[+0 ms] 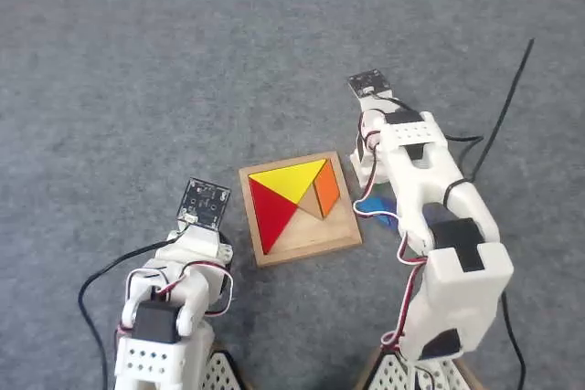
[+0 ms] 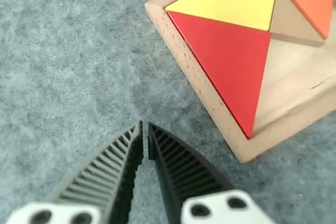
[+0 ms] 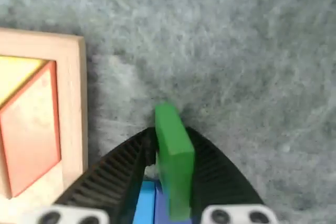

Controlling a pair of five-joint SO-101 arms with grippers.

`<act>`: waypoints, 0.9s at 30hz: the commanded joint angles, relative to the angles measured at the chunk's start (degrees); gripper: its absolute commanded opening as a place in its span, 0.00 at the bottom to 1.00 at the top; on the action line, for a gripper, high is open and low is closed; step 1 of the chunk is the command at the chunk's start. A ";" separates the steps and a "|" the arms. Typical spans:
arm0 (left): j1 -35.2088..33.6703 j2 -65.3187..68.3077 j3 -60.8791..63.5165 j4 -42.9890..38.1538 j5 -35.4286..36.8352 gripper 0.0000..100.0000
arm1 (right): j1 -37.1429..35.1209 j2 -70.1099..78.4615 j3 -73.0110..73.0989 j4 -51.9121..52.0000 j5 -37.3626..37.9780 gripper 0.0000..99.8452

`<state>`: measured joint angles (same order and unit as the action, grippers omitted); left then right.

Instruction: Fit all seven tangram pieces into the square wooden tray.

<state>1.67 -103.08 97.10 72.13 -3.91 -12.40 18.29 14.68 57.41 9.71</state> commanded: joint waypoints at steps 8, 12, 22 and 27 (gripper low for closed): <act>-0.35 -1.05 -0.57 0.18 -0.18 0.02 | -0.48 -2.24 -9.32 8.13 0.26 0.01; -0.35 -1.05 -0.57 0.18 -0.18 0.02 | -4.70 -6.29 -8.88 10.07 2.99 0.01; -0.35 -1.05 -0.57 0.18 -0.18 0.02 | -23.69 -12.53 -4.75 10.68 8.53 0.01; -0.35 -1.05 -0.57 0.18 -0.18 0.02 | -28.70 -12.35 -3.78 10.77 8.53 0.01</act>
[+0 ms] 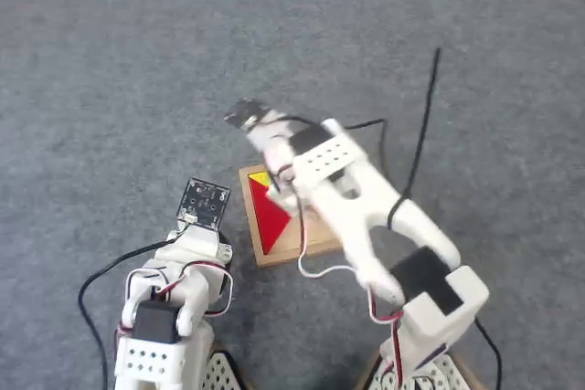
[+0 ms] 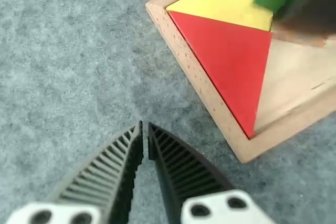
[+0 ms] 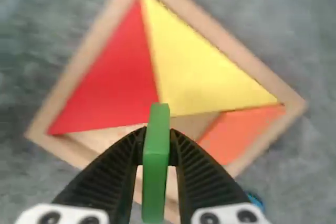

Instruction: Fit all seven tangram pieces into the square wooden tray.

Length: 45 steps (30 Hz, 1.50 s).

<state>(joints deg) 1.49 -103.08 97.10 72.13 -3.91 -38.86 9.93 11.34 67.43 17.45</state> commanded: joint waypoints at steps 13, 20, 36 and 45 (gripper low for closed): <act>-0.18 -1.05 -0.57 0.18 -0.18 0.02 | -5.76 -4.00 5.10 1.71 1.32 0.01; -0.18 -1.05 -0.57 0.18 -0.18 0.02 | -5.76 -4.53 6.15 1.54 1.58 0.01; -0.18 -1.05 -0.57 0.18 -0.18 0.02 | -5.67 -4.00 6.24 3.12 3.43 0.01; -0.18 -1.05 -0.57 0.18 -0.18 0.02 | -5.49 -4.00 6.24 4.00 5.89 0.01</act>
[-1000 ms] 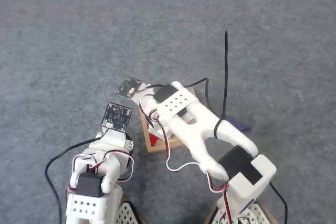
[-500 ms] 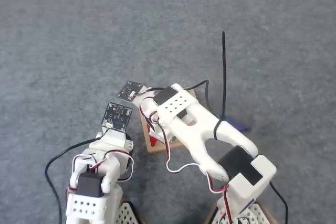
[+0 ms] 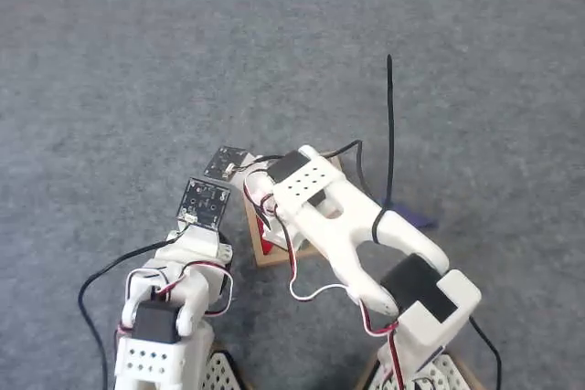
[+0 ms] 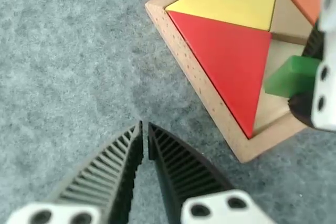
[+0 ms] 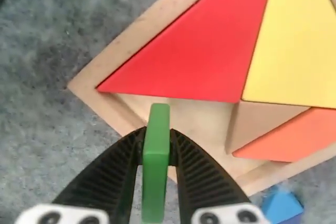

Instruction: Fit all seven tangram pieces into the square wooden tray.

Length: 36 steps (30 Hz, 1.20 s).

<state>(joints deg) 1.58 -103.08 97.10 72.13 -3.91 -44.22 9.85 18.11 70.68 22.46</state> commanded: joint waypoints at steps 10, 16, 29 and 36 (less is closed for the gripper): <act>-0.26 -1.05 -0.57 0.18 -0.18 0.02 | -0.13 -3.91 -0.44 0.75 0.62 0.14; -0.26 -1.05 -0.57 0.18 -0.18 0.02 | 0.04 -3.91 -0.44 0.31 0.62 0.14; -0.26 -1.05 -0.57 0.18 -0.18 0.02 | 11.38 -4.62 -3.60 0.48 0.70 0.14; -0.26 -1.05 -0.57 0.18 -0.18 0.02 | 8.22 -8.04 -0.53 -2.15 0.53 0.14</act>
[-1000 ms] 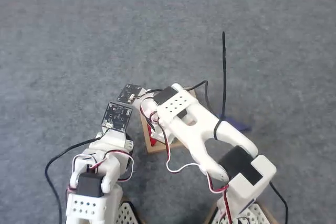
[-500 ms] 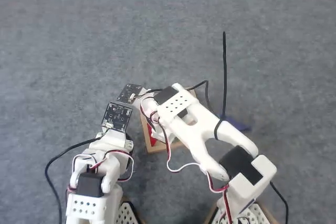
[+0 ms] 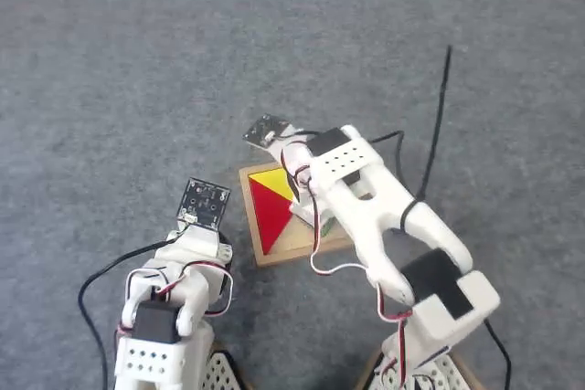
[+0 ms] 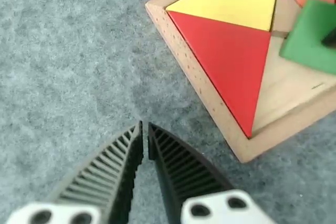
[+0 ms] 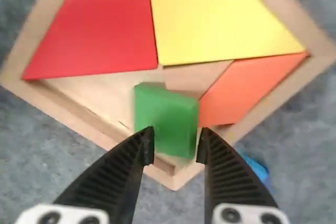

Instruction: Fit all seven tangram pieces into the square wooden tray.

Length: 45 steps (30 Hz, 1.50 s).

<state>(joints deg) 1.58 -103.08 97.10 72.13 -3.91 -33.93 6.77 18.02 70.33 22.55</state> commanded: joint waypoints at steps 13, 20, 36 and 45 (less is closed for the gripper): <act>-0.26 -1.05 -0.57 0.18 -0.18 0.02 | -6.29 -8.84 3.87 -1.27 0.53 0.14; -0.26 -1.05 -0.57 0.18 -0.18 0.02 | 7.43 -15.08 3.08 3.21 -1.93 0.14; -0.26 -1.05 -0.57 0.18 -0.18 0.02 | 3.65 2.33 3.60 -1.45 -2.37 0.14; -0.26 -1.05 -0.57 0.18 -0.18 0.02 | 0.57 2.51 3.60 -1.54 -4.40 0.14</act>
<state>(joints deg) 1.58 -103.08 97.10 72.13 -3.91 -30.42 9.32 22.33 69.45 18.86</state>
